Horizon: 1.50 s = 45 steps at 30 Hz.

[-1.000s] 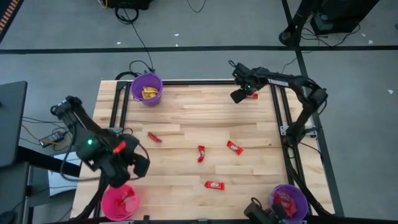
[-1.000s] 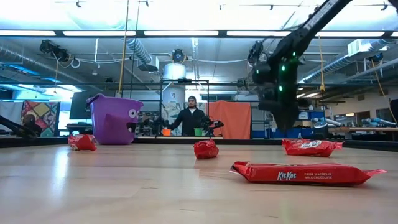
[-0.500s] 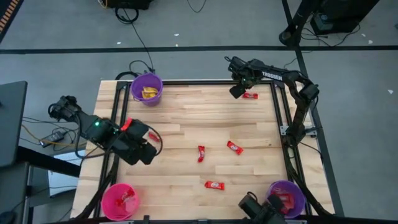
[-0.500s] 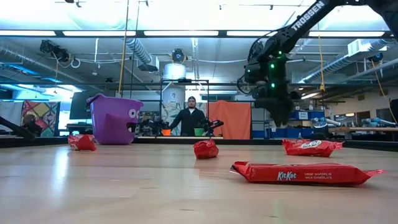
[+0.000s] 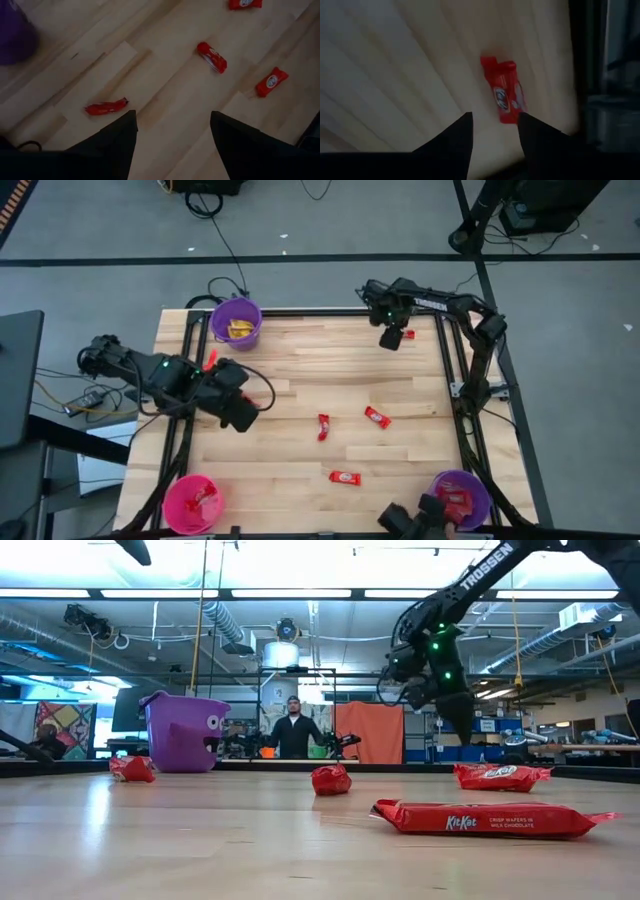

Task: Sort candy by brand, put in halloween buckets
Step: Put the red chocolate into the pink bucket

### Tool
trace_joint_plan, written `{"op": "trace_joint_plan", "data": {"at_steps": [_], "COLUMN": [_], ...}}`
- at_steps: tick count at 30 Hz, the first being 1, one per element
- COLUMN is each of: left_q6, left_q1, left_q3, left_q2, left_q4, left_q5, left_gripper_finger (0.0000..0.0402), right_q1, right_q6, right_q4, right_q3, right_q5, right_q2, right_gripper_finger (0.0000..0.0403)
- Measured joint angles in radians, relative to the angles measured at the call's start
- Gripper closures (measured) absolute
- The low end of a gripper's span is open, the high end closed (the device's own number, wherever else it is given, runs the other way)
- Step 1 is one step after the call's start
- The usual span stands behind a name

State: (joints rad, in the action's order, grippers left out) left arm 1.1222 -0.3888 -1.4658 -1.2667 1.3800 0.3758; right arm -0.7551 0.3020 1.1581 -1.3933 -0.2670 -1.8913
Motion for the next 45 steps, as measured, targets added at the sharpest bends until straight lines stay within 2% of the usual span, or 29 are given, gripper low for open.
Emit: {"op": "trace_joint_plan", "data": {"at_steps": [6, 15, 18, 24, 33, 40, 45], "left_q6": [-0.106, -0.181, -0.183, -0.197, -0.201, -0.206, -0.224], "left_q1": [0.065, 0.116, 0.127, 0.141, 0.163, 0.167, 0.170], "left_q3": [0.000, 0.000, 0.000, 0.000, 0.000, 0.000, 0.000], "left_q2": [0.000, 0.000, 0.000, 0.000, 0.000, 0.000, 0.000], "left_q4": [-0.008, -0.039, -0.039, -0.044, -0.043, -0.043, -0.043], "left_q5": [-0.055, -0.103, -0.113, -0.141, -0.169, -0.176, -0.176], "left_gripper_finger": [0.0147, 0.0147, 0.0147, 0.0147, 0.0147, 0.0147, 0.0147], "right_q1": [0.071, 0.066, 0.066, 0.054, 0.046, 0.055, 0.068], "right_q6": [0.169, 0.172, 0.170, 0.172, 0.148, 0.051, 0.060], "right_q4": [-0.014, 0.045, 0.052, 0.055, 0.116, 0.235, 0.198], "right_q3": [0.000, -0.102, -0.159, -0.214, -0.212, -0.212, -0.212], "right_q5": [-0.193, -0.281, -0.269, -0.170, -0.251, -0.255, -0.260], "right_q2": [-0.042, -0.224, -0.254, -0.274, -0.284, -0.280, -0.245], "right_gripper_finger": [0.0236, 0.0236, 0.0236, 0.0238, 0.0240, 0.0240, 0.0240]}}
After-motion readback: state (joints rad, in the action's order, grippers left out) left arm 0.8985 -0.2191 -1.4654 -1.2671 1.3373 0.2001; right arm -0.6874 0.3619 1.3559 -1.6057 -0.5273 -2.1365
